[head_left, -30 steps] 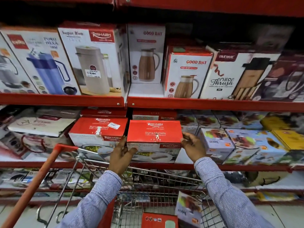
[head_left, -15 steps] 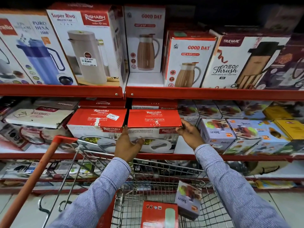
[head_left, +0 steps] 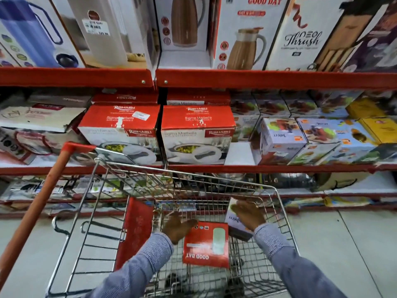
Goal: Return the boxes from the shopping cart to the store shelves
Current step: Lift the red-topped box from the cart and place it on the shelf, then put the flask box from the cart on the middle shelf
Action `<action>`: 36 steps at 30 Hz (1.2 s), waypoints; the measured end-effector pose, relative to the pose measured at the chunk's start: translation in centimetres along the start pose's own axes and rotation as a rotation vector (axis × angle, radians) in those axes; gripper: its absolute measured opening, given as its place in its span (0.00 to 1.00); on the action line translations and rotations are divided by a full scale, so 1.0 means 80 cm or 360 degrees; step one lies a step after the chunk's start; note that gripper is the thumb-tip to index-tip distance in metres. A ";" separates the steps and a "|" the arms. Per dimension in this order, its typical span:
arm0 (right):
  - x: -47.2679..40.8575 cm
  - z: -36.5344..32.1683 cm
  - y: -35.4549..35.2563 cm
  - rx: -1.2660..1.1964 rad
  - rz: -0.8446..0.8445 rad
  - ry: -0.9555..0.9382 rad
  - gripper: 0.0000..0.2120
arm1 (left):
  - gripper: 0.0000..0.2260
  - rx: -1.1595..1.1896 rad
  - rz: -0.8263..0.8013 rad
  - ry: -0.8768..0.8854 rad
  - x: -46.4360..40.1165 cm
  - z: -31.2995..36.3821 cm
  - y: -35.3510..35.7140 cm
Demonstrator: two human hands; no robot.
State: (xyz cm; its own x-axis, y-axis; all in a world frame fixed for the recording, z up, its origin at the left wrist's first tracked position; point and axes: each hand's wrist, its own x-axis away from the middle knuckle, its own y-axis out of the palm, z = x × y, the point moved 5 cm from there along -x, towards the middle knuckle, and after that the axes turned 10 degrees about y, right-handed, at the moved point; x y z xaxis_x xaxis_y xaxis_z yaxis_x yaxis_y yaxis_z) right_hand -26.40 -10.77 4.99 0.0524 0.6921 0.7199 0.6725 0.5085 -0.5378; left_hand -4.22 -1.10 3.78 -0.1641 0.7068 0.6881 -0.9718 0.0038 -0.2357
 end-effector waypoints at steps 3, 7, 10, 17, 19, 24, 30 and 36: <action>-0.002 0.046 0.043 -0.0001 -0.0110 0.0296 0.16 | 0.23 -0.0067 -0.0211 -0.0159 0.005 -0.025 0.034; 0.004 0.071 0.090 -0.0477 -0.0274 0.0460 0.06 | 0.19 -0.0022 -0.0180 -0.0202 0.005 -0.041 0.041; 0.007 0.066 0.088 -0.0722 -0.0217 0.0450 0.12 | 0.22 0.0052 -0.0134 -0.0169 0.006 -0.039 0.037; 0.071 0.006 0.019 -0.0583 -0.0224 -0.0024 0.20 | 0.05 0.0314 0.0135 0.0205 0.072 0.042 -0.027; 0.102 -0.025 -0.013 -0.0502 -0.0063 -0.0263 0.22 | 0.04 0.0349 0.0176 0.0398 0.102 0.074 -0.049; 0.188 -0.106 -0.083 -0.0786 0.0121 -0.0777 0.12 | 0.09 0.0337 0.0426 0.0961 0.177 0.155 -0.095; 0.266 -0.202 -0.161 -0.0952 0.0301 -0.1273 0.16 | 0.19 0.0054 0.0760 0.1528 0.257 0.247 -0.142; 0.327 -0.281 -0.228 -0.1047 0.0375 -0.1639 0.16 | 0.26 0.0054 0.0931 0.1913 0.314 0.330 -0.186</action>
State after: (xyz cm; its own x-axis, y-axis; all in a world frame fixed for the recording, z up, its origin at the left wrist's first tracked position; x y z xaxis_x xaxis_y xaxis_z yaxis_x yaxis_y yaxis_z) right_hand -20.66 -13.47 43.48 -0.1814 0.9623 -0.2028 0.9828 0.1703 -0.0712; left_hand 1.67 -2.08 42.70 -0.3219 0.7784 -0.5390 -0.8168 -0.5162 -0.2576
